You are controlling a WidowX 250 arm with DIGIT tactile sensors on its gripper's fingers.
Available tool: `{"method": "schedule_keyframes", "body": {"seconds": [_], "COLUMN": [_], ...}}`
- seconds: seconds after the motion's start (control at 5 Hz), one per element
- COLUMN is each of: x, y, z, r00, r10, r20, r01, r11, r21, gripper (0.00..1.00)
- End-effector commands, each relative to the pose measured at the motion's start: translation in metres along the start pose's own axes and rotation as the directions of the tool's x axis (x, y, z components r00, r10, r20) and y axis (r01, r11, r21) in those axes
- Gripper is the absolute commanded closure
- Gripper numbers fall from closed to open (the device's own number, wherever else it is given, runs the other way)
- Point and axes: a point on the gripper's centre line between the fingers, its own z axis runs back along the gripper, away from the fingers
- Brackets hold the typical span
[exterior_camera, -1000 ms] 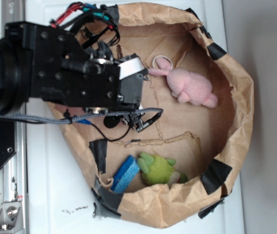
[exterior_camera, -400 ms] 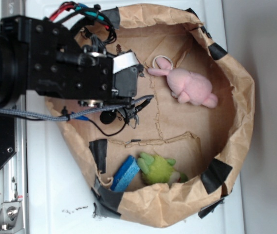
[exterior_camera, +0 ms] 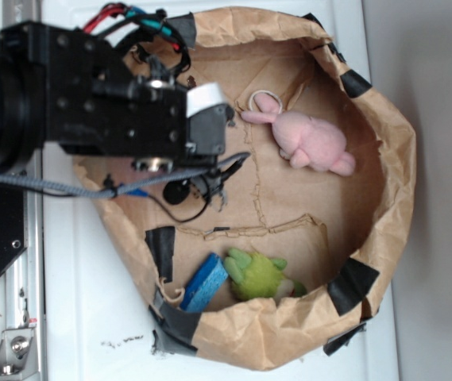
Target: Grab the silver keys.
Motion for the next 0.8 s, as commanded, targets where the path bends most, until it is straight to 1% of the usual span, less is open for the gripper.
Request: {"method": "schedule_keyframes", "body": {"seconds": [0.0,0.2,0.4,0.6], "x": [0.016,0.022,0.017,0.019], "y": [0.009,-0.004,-0.013,-0.024], "z": [0.023,0.072,0.125,0.132], "r00": [0.999,0.992,0.996,0.992], "r10": [0.007,0.027,-0.081,-0.122], "r20": [-0.039,-0.127,-0.047,0.004], "r01": [-0.008,-0.044,0.057,0.116], "r11": [1.0,0.99,0.926,0.928], "r21": [-0.02,-0.134,-0.373,-0.353], "gripper": [1.0,1.0,1.0,1.0]}}
